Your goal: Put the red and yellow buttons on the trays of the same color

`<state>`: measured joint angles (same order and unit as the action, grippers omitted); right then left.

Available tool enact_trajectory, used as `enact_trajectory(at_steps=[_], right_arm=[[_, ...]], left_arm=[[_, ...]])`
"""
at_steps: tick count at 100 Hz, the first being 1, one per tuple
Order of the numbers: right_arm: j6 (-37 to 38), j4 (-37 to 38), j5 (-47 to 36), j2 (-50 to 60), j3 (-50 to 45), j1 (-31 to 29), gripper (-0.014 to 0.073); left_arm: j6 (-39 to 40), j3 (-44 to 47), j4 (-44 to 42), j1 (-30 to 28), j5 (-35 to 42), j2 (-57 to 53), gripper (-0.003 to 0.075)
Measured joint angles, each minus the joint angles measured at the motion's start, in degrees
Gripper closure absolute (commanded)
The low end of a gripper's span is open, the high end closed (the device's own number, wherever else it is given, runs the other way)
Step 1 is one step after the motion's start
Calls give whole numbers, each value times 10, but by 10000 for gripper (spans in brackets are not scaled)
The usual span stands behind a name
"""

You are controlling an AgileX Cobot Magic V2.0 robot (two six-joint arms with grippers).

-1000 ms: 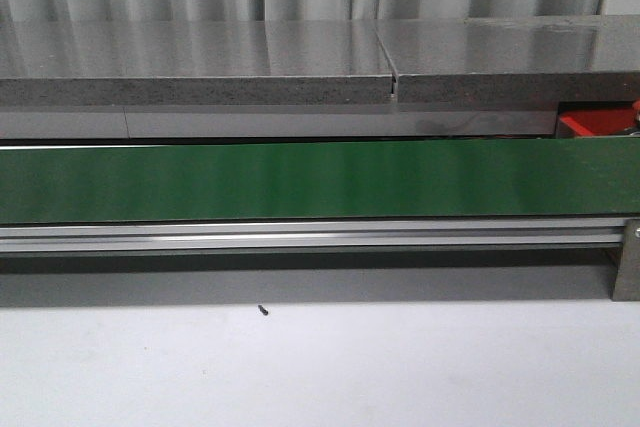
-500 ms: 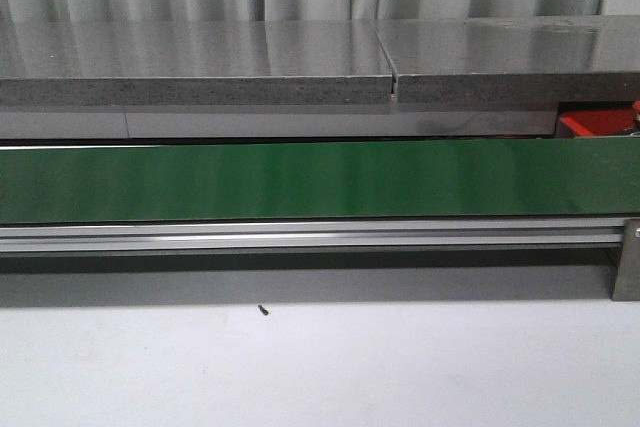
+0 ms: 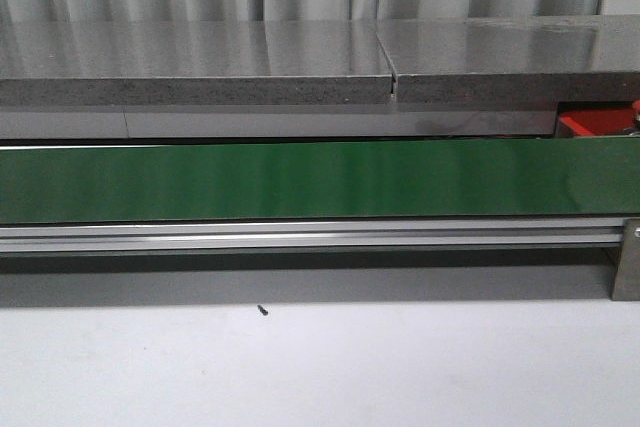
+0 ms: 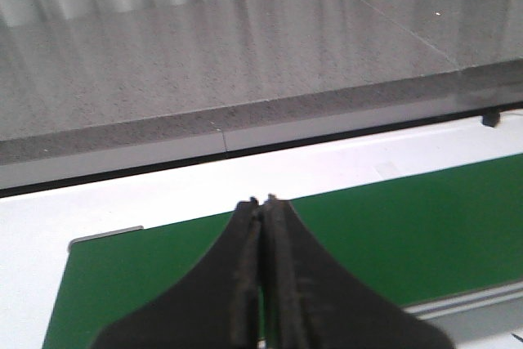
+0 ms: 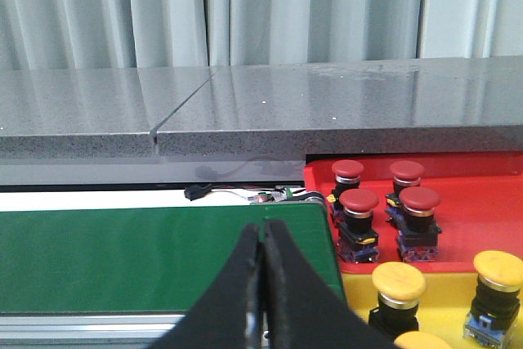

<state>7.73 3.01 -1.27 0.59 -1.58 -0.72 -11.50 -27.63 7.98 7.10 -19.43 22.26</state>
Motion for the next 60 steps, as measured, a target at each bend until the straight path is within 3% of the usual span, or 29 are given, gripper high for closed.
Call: enact_trajectory(at_steps=[22,60], right_arm=[[0,0,1,0,0,0,708],[0,0,1,0,0,0,708]], left_arm=[[146,62,-110,-8,33,-58,739],[162,214,-115,-9,127,-177,739]])
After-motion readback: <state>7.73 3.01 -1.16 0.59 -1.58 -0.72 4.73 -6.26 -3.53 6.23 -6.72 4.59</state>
